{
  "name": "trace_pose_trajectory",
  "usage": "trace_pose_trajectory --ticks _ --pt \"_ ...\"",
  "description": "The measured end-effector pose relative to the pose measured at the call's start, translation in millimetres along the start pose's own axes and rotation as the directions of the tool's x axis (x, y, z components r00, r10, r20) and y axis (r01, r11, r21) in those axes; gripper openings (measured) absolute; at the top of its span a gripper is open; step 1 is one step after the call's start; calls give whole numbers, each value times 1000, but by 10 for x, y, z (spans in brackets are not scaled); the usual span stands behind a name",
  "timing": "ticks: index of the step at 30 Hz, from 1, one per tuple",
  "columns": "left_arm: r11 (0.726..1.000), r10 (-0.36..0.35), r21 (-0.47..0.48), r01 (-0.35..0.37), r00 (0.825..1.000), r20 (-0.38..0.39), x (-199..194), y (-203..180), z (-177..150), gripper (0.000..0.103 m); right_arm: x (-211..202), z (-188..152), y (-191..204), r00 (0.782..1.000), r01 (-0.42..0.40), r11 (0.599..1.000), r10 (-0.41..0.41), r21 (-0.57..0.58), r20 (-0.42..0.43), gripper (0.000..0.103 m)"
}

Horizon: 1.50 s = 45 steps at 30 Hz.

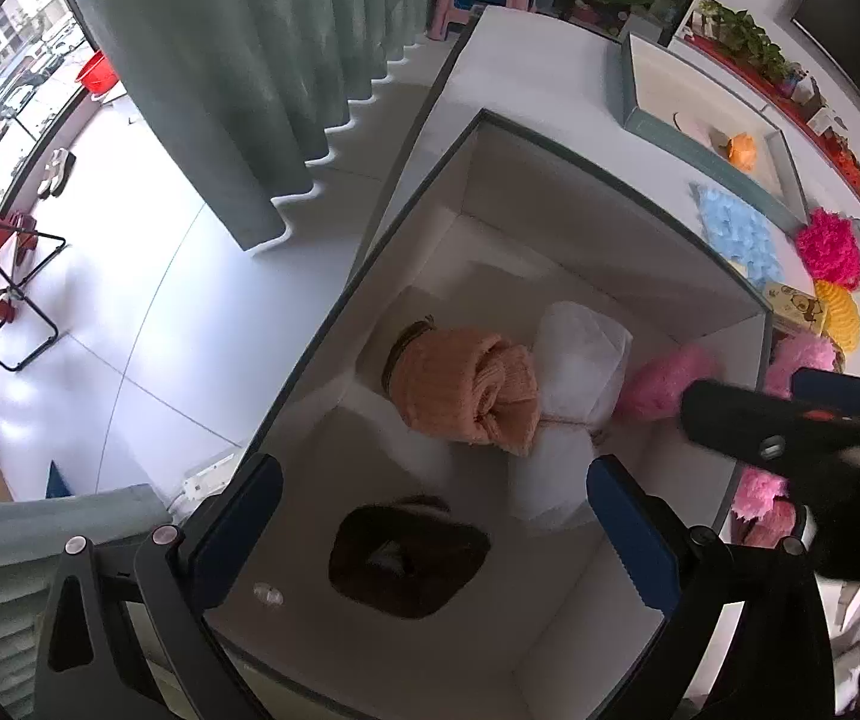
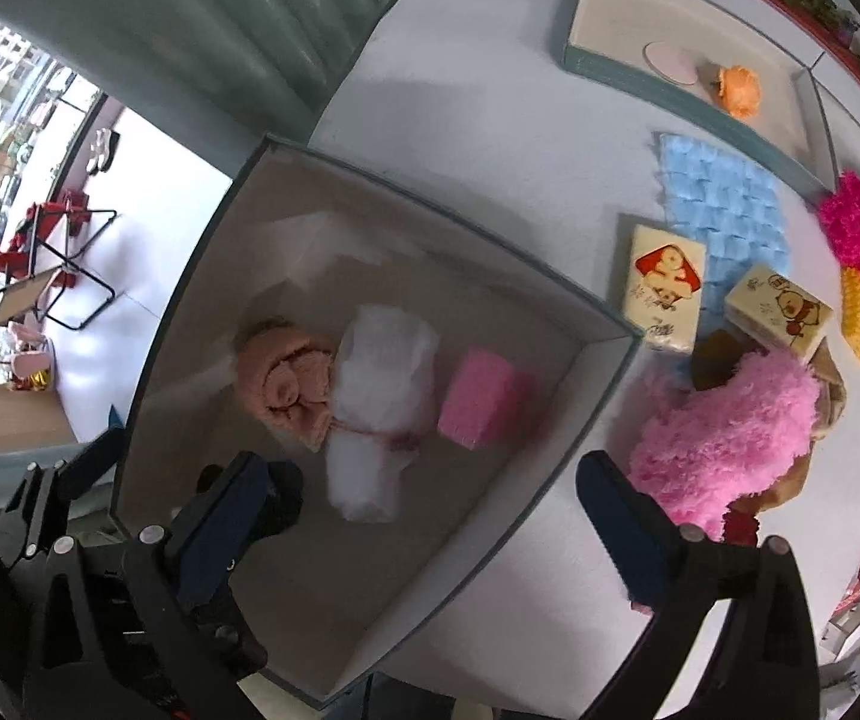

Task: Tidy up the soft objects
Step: 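Lower the sponge and knit hat into the box and open both tools, then grasp the pink fluffy plush with the left tool while the right tool grasps the pink-and-black knit hat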

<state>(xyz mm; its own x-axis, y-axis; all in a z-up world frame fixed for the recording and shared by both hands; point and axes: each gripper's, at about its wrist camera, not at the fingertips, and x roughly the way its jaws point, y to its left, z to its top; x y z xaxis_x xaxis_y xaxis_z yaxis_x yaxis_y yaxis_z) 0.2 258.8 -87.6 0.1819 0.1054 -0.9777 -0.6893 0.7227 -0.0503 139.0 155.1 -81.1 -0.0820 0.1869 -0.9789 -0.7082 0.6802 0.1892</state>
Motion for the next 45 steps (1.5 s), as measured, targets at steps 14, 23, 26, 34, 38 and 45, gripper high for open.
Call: trace_pose_trajectory --ticks 14,23,26,34,38,45 --pt "988 -9 154 11 1000 -12 -242 -681 -103 102 -291 -593 -1158 996 48 968 -66 248 66 103" --pt "919 -66 388 64 998 -7 -303 -1976 -218 102 -198 -1400 -2296 997 70 853 -81 517 -1 103" --pt "896 -44 443 43 999 -8 -153 -2365 -208 102 -174 -1589 -2496 998 59 830 -64 554 -11 103" --pt "865 35 501 -2 998 -57 483 -2887 -38 102 -109 -1917 -2871 999 30 793 -14 608 -31 103" --pt "853 85 521 -20 991 -103 778 -2972 -49 102 -74 -2065 -3007 999 17 779 10 627 -39 103" --pt "892 -23 440 108 981 -194 847 -2892 -12 44 -18 -2032 -2928 999 -13 827 37 562 -31 103"
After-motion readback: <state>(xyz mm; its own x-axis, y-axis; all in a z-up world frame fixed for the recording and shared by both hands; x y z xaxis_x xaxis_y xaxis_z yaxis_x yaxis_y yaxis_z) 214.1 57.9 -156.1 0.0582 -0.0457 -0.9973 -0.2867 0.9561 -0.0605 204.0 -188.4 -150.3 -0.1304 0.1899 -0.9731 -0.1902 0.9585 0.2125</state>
